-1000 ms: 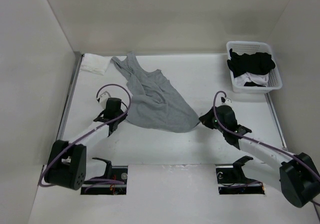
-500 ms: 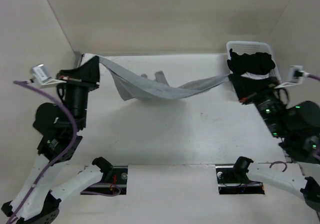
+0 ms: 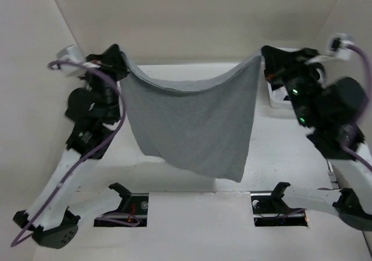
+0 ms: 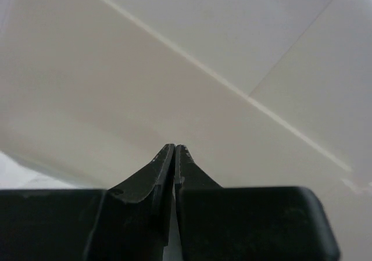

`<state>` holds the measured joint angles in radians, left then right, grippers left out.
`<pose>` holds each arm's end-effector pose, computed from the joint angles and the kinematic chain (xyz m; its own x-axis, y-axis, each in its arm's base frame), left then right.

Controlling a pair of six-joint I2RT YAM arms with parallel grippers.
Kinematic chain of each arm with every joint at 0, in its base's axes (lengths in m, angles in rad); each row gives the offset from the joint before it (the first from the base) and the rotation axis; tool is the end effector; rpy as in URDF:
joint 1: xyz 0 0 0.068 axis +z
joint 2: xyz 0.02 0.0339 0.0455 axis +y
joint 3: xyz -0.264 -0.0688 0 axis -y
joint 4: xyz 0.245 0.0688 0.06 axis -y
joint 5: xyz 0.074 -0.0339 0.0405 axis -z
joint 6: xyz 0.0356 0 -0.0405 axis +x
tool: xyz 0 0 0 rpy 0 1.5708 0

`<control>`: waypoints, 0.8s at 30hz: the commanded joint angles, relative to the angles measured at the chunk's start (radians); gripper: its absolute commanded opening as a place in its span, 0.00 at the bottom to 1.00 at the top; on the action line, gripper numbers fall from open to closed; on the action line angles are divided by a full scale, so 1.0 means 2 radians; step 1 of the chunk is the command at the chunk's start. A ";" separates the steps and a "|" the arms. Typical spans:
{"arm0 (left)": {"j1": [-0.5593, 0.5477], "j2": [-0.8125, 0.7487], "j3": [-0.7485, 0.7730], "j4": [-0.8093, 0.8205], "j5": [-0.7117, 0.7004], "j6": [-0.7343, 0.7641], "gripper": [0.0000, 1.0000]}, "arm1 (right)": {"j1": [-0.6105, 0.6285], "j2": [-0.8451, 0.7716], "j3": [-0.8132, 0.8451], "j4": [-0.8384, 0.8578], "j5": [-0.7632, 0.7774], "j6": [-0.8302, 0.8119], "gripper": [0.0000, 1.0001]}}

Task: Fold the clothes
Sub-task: Flatten the tank top out

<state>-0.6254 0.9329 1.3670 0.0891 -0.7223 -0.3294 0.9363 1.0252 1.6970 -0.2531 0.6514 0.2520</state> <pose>0.1330 -0.0670 0.5334 0.3914 -0.5820 -0.7128 0.1073 0.7982 -0.5928 0.0950 0.0926 0.5802 0.1556 0.5459 -0.8233 -0.3623 0.8069 0.4665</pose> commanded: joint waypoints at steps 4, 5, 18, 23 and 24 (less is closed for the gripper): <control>0.148 0.140 -0.058 -0.049 0.152 -0.166 0.00 | -0.214 0.141 -0.032 -0.005 -0.263 0.123 0.00; 0.173 0.155 -0.048 -0.048 0.169 -0.183 0.00 | -0.231 0.171 -0.013 -0.004 -0.277 0.123 0.00; 0.247 0.290 0.262 -0.084 0.221 -0.170 0.00 | -0.286 0.422 0.530 -0.178 -0.307 0.109 0.00; 0.269 0.280 0.284 -0.084 0.225 -0.164 0.00 | -0.312 0.403 0.524 -0.168 -0.331 0.121 0.00; 0.269 0.275 0.282 -0.084 0.225 -0.163 0.00 | -0.318 0.401 0.519 -0.172 -0.337 0.124 0.00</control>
<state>-0.0952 1.5051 1.9137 -0.0872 -0.2974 -0.6621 0.3279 1.8130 2.7480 -0.5751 0.0242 0.4763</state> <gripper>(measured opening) 0.018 0.005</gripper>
